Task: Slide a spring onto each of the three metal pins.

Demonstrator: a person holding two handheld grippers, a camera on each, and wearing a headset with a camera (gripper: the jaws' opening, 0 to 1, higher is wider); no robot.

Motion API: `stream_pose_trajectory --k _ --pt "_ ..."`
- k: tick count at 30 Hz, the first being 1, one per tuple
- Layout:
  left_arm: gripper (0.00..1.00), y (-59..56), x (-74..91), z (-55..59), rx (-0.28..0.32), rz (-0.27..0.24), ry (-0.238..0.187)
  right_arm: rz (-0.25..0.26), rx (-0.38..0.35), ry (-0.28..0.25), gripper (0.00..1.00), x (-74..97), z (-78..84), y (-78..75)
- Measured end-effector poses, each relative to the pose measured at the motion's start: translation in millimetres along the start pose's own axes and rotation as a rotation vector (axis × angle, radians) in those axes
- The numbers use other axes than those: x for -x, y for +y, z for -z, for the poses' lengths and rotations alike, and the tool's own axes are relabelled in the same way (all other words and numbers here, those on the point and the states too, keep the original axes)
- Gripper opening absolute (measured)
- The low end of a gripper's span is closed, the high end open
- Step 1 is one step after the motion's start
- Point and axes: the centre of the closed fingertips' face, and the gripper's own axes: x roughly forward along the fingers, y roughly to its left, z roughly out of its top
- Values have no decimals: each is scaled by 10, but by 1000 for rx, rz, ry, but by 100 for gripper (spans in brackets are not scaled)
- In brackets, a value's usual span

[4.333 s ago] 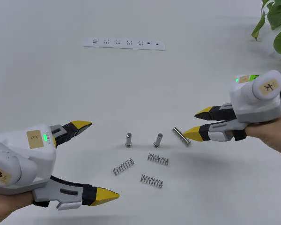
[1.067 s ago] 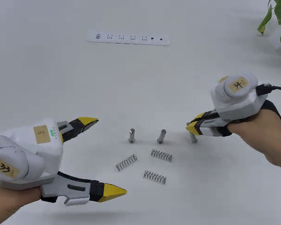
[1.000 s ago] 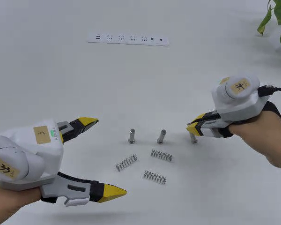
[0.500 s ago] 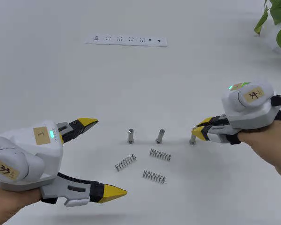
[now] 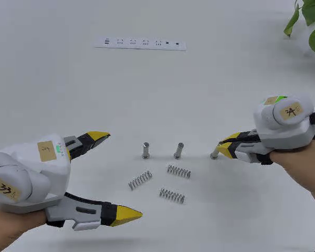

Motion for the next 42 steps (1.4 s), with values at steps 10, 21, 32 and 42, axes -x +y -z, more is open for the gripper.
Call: stream_pose_trajectory --k 10,21,32,42 --pt "100 9 -5 -8 1 -3 -4 -11 -2 -2 9 -16 6 33" --pt "100 -14 -1 -26 3 -4 -9 -15 4 -3 9 -6 -2 55" --pt "100 -8 -13 -7 3 1 -6 -19 5 -3 9 -9 -3 40" --pt "100 1 -15 -5 3 2 -7 -24 7 -6 10 -21 -10 51"
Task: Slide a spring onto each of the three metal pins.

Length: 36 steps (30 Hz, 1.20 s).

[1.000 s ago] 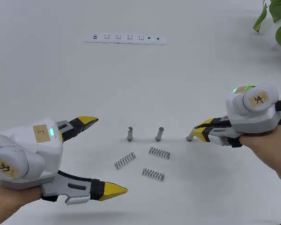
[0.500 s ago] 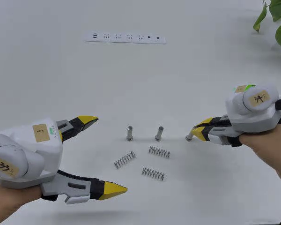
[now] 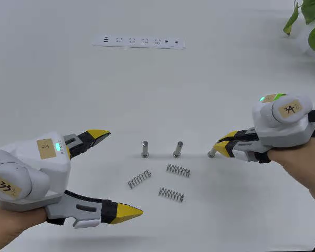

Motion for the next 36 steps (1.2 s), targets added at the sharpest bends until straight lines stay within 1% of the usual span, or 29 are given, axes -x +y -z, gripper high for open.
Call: stream_pose_trajectory --k 11,17,28,31,33,36 --pt "100 -1 4 3 -3 1 1 -2 4 -1 11 12 2 21" --pt "100 1 10 0 -7 3 1 2 16 -13 17 42 -30 18" --pt "99 -7 21 -17 -13 4 4 5 36 -42 25 158 -86 11" --pt "99 1 26 -19 -11 2 2 5 43 -50 27 214 -94 16" --pt "99 5 31 -18 -12 2 2 4 47 -54 29 264 -108 -12" --pt "99 7 37 -24 -15 2 2 0 60 -58 33 310 -89 6"
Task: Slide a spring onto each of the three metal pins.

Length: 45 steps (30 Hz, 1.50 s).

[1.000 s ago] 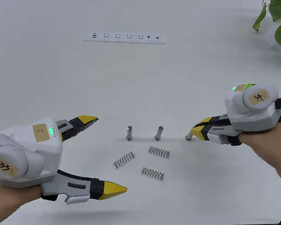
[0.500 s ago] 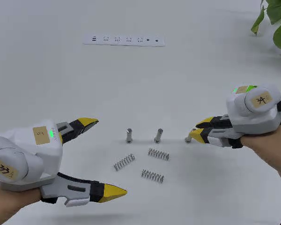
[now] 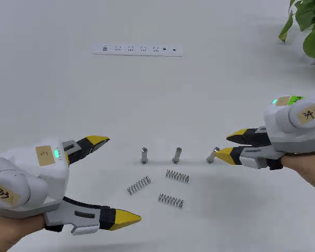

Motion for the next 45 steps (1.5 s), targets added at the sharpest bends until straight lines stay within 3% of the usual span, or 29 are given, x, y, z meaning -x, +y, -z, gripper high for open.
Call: stream_pose_trajectory --k 17,27,37,45 --pt "96 -7 23 36 1 -6 18 -36 62 -51 64 280 111 95" --pt "92 31 16 94 15 -9 39 -111 109 -80 80 415 200 259" --pt "82 55 -56 210 11 -11 103 -158 132 -107 90 482 285 414" --pt "69 82 -141 351 45 -18 193 -170 143 -106 92 486 308 479"
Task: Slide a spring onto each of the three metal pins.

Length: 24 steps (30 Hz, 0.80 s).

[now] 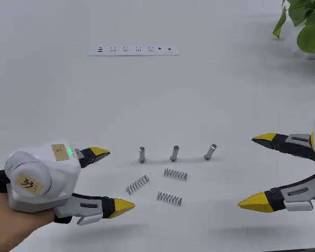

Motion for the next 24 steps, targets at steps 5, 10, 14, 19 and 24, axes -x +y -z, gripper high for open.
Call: stream_pose_trajectory --k 5,10,14,19,24 --pt "59 -11 -113 60 15 -2 60 -7 2 -1 92 -10 13 22" --pt "51 -51 -223 99 4 7 100 -10 2 0 92 -19 35 33" --pt "42 -93 -329 176 -33 14 154 -14 -4 -3 92 -20 53 38" --pt "34 -142 -426 296 -67 28 213 -14 -7 -6 92 -19 60 32" --pt "26 -123 -460 349 -74 23 241 -17 -5 -5 91 -20 65 29"
